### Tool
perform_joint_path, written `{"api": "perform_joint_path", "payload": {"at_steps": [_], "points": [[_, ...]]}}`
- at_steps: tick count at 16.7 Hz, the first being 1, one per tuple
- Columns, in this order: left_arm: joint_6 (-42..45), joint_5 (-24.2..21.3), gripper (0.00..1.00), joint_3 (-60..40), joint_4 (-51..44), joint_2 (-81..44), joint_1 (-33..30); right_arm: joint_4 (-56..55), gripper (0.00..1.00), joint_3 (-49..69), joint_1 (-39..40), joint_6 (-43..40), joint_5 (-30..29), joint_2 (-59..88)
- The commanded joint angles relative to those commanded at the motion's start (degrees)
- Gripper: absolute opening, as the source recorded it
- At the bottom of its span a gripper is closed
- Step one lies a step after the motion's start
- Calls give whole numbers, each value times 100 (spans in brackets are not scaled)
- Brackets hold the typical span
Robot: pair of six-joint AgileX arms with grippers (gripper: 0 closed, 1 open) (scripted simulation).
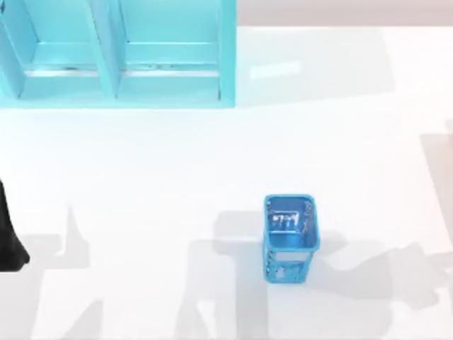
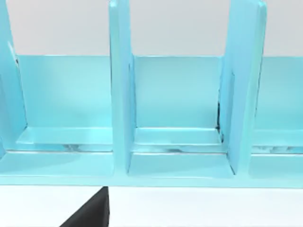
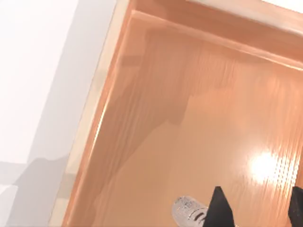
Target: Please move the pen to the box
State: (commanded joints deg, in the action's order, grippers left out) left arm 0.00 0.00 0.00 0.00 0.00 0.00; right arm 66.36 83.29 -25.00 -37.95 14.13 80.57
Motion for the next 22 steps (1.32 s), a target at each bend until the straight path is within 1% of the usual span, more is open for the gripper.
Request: {"api": "perform_joint_path", "payload": {"at_steps": [3, 8, 13, 22], "points": [[0, 0, 100, 0, 0, 0, 0, -229, 0, -235, -10, 63, -39, 29], [0, 0, 100, 0, 0, 0, 0, -1326, 0, -1248, 134, 137, -85, 60], [0, 0, 100, 0, 0, 0, 0, -1491, 0, -1411, 158, 156, -89, 61], [0, 0, 100, 0, 0, 0, 0, -1491, 68, -1411, 158, 156, -89, 61]]}}
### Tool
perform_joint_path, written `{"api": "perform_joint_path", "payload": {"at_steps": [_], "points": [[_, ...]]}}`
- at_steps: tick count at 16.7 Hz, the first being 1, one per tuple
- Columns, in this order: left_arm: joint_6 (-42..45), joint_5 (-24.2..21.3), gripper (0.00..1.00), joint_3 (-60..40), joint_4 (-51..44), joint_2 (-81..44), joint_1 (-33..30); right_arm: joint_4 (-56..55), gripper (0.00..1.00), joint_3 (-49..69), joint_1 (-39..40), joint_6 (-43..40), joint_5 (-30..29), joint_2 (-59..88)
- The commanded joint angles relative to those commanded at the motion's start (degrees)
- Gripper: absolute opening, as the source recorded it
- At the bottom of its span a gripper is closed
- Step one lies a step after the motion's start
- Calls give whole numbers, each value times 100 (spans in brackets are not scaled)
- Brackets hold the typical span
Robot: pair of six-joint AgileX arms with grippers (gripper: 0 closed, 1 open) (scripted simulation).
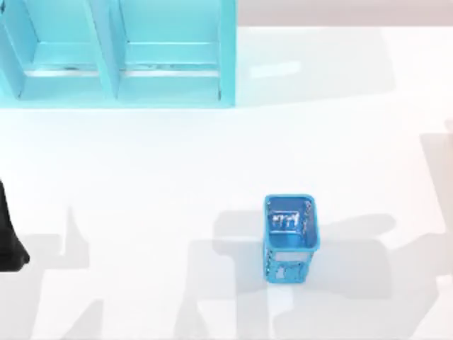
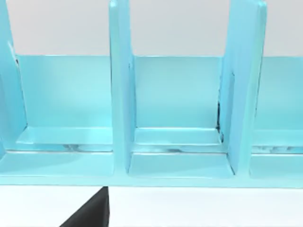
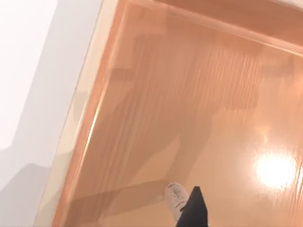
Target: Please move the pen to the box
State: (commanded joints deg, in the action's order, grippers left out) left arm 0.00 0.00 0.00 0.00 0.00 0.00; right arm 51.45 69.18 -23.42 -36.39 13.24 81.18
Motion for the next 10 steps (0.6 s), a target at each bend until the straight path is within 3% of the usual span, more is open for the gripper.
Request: {"api": "perform_joint_path", "payload": {"at_steps": [4, 10], "points": [[0, 0, 100, 0, 0, 0, 0, 0, 98, 0, 0, 0, 0, 0], [0, 0, 100, 0, 0, 0, 0, 0, 100, 0, 0, 0, 0, 0]]}}
